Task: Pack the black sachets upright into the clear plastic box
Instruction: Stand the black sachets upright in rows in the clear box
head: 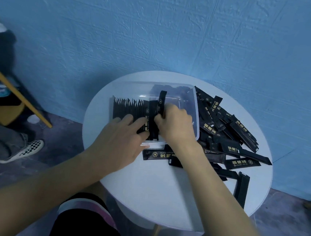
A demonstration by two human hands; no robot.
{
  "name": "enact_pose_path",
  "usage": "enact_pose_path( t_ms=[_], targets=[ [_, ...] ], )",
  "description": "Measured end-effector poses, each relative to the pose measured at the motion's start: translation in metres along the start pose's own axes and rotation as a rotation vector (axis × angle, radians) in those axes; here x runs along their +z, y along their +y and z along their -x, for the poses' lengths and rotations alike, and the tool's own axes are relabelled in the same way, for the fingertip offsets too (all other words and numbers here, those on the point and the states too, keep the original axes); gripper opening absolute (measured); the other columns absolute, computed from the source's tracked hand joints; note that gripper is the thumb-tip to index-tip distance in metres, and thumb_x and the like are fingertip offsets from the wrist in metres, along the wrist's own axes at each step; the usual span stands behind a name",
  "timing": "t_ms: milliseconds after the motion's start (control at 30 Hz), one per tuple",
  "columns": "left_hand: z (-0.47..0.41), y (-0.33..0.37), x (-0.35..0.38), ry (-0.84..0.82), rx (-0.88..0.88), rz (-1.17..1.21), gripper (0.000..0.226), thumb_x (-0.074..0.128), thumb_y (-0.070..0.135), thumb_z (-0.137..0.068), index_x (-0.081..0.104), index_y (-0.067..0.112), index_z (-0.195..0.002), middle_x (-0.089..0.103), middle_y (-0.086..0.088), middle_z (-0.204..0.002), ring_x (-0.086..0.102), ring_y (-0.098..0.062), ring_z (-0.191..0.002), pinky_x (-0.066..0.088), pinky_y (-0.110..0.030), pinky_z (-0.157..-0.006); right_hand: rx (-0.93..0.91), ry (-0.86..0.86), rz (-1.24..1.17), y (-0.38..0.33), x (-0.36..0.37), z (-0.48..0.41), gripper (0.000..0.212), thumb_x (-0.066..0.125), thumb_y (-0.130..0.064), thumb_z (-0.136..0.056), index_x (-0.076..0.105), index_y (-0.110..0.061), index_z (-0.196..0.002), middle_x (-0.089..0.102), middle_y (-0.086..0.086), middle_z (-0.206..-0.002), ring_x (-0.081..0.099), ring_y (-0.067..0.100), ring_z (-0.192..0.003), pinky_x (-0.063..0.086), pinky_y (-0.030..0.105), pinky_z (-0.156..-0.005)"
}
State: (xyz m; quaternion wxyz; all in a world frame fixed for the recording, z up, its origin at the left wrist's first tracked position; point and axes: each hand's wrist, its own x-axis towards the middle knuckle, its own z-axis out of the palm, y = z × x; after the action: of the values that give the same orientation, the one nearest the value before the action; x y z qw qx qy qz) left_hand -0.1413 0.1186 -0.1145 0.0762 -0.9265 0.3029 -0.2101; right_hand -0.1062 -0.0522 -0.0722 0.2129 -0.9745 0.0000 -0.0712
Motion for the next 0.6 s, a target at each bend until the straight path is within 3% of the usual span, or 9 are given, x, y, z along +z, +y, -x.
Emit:
enact_pose_path(
  t_ms=[100, 233, 333, 433, 600],
  targets=[
    [0.0, 0.0, -0.001, -0.002, -0.006, 0.001, 0.035, 0.057, 0.045, -0.09, 0.073, 0.02, -0.108, 0.059, -0.007, -0.132, 0.053, -0.029, -0.093, 0.047, -0.038, -0.066, 0.02, -0.078, 0.008, 0.0, -0.001, -0.004, 0.018, 0.053, -0.029, -0.092, 0.053, -0.013, -0.084, 0.061, 0.01, -0.082, 0.051, 0.036, -0.084, 0.038, 0.039, -0.069],
    [0.0, 0.001, -0.003, 0.022, -0.02, 0.015, 0.037, 0.056, 0.045, -0.09, 0.072, 0.019, -0.11, 0.059, -0.01, -0.135, 0.056, -0.032, -0.095, 0.048, -0.041, -0.068, 0.008, -0.234, -0.02, 0.005, -0.007, -0.007, 0.024, 0.058, -0.035, -0.094, 0.061, -0.017, -0.079, 0.071, 0.005, -0.075, 0.067, 0.032, -0.081, 0.054, 0.038, -0.078],
    [0.002, 0.001, -0.003, 0.041, -0.015, 0.004, 0.035, 0.06, 0.045, -0.09, 0.07, 0.019, -0.113, 0.057, -0.011, -0.138, 0.055, -0.032, -0.099, 0.047, -0.042, -0.072, 0.017, -0.309, -0.117, 0.006, -0.012, -0.006, 0.024, 0.057, -0.031, -0.097, 0.067, -0.018, -0.08, 0.074, 0.002, -0.07, 0.071, 0.025, -0.079, 0.057, 0.039, -0.084],
    [0.002, 0.001, -0.003, 0.051, -0.016, 0.001, 0.037, 0.056, 0.045, -0.091, 0.069, 0.019, -0.114, 0.057, -0.011, -0.14, 0.055, -0.033, -0.1, 0.047, -0.042, -0.074, 0.007, -0.288, -0.149, 0.006, -0.011, -0.006, 0.023, 0.054, -0.018, -0.097, 0.067, -0.022, -0.079, 0.075, -0.002, -0.073, 0.072, 0.023, -0.081, 0.059, 0.04, -0.084],
    [0.003, 0.001, -0.004, 0.086, 0.003, 0.009, 0.042, 0.055, 0.045, -0.092, 0.064, 0.018, -0.122, 0.06, -0.008, -0.137, 0.056, -0.031, -0.094, 0.046, -0.042, -0.07, 0.022, -0.259, -0.223, 0.008, -0.005, -0.006, 0.017, 0.06, -0.018, -0.093, 0.07, -0.02, -0.079, 0.071, -0.006, -0.067, 0.072, 0.022, -0.076, 0.061, 0.041, -0.079]
  ],
)
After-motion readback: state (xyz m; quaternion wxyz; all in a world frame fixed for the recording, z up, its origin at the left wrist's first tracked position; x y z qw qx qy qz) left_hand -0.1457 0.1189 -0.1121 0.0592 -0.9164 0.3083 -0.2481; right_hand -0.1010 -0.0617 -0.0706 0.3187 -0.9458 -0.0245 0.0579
